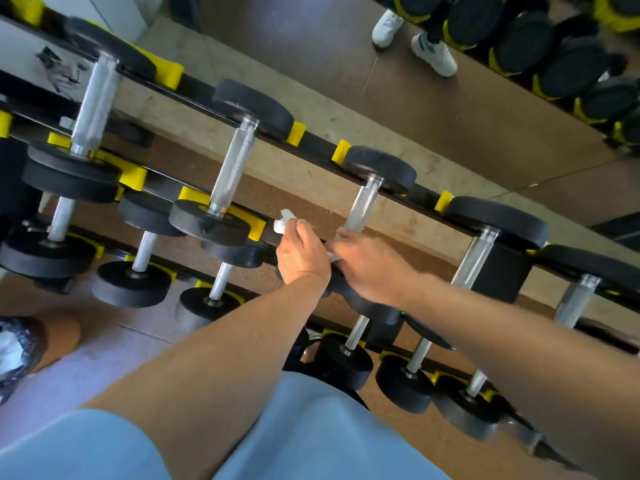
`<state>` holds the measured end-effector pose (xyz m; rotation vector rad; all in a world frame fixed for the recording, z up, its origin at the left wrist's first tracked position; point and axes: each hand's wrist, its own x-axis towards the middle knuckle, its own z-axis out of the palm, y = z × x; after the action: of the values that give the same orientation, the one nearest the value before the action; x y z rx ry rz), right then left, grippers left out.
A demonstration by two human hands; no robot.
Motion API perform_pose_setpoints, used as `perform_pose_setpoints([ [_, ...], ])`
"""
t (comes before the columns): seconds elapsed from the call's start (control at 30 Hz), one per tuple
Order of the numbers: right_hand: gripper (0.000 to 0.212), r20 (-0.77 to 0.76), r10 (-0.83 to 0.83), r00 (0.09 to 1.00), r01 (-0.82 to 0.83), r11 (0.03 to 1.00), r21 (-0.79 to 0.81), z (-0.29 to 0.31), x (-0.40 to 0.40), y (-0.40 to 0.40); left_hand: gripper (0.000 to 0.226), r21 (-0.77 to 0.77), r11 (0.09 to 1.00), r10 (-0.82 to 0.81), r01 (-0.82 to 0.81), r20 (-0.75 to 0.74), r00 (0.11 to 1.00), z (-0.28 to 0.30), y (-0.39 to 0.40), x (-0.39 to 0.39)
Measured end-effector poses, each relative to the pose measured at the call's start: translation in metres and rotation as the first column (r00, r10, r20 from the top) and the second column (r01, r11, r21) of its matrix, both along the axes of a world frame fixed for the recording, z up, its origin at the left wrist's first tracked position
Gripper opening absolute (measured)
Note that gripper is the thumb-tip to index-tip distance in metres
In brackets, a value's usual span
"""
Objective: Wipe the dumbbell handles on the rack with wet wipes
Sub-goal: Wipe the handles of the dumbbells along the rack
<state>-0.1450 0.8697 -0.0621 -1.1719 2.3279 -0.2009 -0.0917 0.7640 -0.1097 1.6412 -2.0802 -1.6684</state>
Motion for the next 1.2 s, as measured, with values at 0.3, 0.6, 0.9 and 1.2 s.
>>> perform_pose_setpoints([
  [0.3, 0.026, 0.092, -0.792, 0.603, 0.796, 0.606, -0.002, 0.026, 0.008, 0.041, 0.036, 0.015, 1.0, 0.019, -0.018, -0.024, 1.0, 0.004, 0.002, 0.002],
  [0.6, 0.024, 0.232, -0.872, 0.43, 0.869, 0.47, 0.155, 0.008, 0.051, 0.001, 0.036, 0.028, 0.999, -0.016, 0.016, 0.008, 1.0, 0.003, 0.001, 0.001],
  [0.9, 0.036, 0.206, -0.916, 0.345, 0.926, 0.297, -0.233, -0.001, 0.002, -0.027, 0.036, 0.012, 1.0, -0.028, 0.028, 0.006, 1.0, 0.005, 0.0, 0.0],
  [1.2, 0.047, -0.065, -0.495, 0.866, 0.447, 0.827, -0.342, 0.01, 0.022, 0.01, 0.036, 0.028, 1.0, 0.004, -0.003, -0.047, 0.999, 0.005, 0.0, 0.003],
])
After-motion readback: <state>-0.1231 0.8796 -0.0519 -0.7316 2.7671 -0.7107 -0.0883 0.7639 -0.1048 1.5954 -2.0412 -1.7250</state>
